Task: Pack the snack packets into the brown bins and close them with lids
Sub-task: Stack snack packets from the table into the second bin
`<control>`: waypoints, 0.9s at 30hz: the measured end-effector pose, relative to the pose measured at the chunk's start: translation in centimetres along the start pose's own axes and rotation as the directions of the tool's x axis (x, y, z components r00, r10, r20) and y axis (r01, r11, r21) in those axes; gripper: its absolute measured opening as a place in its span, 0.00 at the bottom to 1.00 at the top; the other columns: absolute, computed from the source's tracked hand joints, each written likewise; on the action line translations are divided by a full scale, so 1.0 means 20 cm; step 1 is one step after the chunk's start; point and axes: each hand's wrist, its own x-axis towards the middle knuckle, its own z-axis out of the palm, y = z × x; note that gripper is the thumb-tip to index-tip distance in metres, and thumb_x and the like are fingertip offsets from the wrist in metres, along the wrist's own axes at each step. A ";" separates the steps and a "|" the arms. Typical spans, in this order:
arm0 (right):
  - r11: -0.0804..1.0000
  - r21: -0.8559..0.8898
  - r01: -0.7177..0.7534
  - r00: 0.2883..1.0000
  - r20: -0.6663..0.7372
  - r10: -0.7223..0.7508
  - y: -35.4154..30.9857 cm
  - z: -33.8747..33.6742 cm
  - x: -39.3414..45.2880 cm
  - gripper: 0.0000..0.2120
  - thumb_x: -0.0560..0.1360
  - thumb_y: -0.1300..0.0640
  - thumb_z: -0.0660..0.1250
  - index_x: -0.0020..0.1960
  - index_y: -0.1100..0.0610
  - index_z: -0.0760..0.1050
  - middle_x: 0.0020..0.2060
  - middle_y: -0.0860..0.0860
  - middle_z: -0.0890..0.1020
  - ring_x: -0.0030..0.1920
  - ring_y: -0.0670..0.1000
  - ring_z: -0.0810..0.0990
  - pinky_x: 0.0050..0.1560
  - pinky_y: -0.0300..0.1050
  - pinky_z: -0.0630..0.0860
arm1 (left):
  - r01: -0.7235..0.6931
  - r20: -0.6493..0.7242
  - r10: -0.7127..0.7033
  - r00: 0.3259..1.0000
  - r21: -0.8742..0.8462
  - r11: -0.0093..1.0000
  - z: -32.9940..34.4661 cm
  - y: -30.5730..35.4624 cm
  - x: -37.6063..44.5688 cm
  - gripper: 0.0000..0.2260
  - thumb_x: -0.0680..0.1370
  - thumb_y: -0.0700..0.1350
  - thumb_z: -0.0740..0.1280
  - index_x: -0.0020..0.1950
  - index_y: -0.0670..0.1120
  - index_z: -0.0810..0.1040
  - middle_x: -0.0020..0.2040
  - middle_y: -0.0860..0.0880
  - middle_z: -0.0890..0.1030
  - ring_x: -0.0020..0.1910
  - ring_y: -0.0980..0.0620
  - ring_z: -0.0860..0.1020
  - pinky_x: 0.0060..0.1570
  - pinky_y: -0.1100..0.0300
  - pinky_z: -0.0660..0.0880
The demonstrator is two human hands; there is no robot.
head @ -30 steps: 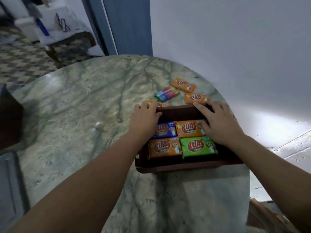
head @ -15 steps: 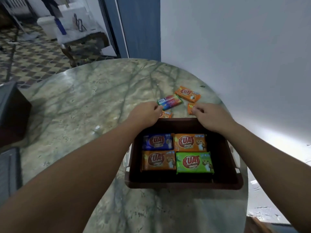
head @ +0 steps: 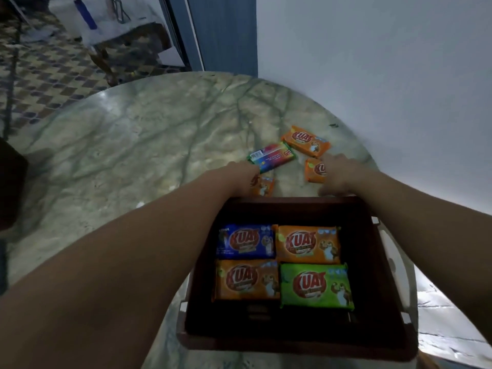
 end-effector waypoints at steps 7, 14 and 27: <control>0.991 -0.135 -0.026 1.000 -0.020 0.023 0.02 0.07 0.09 0.44 0.69 0.45 0.79 0.76 0.56 0.61 0.69 0.59 0.65 0.71 0.64 0.65 0.68 0.61 0.72 | 0.003 -0.056 0.002 0.998 0.083 0.997 0.05 -0.03 0.04 0.30 0.78 0.49 0.70 0.77 0.47 0.65 0.69 0.41 0.68 0.66 0.40 0.71 0.59 0.49 0.71; 1.000 -0.020 -0.012 1.000 -0.009 0.012 0.02 0.08 0.05 0.42 0.69 0.45 0.79 0.74 0.58 0.62 0.68 0.60 0.68 0.68 0.63 0.72 0.62 0.55 0.74 | 0.052 -0.027 -0.053 0.998 -0.059 0.997 0.08 -0.05 0.04 0.33 0.75 0.51 0.76 0.74 0.45 0.65 0.68 0.42 0.72 0.66 0.41 0.74 0.58 0.52 0.72; 0.912 0.217 0.348 0.825 -0.533 -0.188 -0.08 -0.06 -0.38 0.40 0.66 0.38 0.72 0.72 0.50 0.62 0.62 0.52 0.69 0.56 0.56 0.77 0.51 0.53 0.78 | -0.103 -0.650 -0.105 0.753 -0.274 0.956 -0.11 0.05 -0.43 0.30 0.67 0.61 0.73 0.60 0.49 0.64 0.53 0.48 0.73 0.46 0.47 0.74 0.41 0.52 0.73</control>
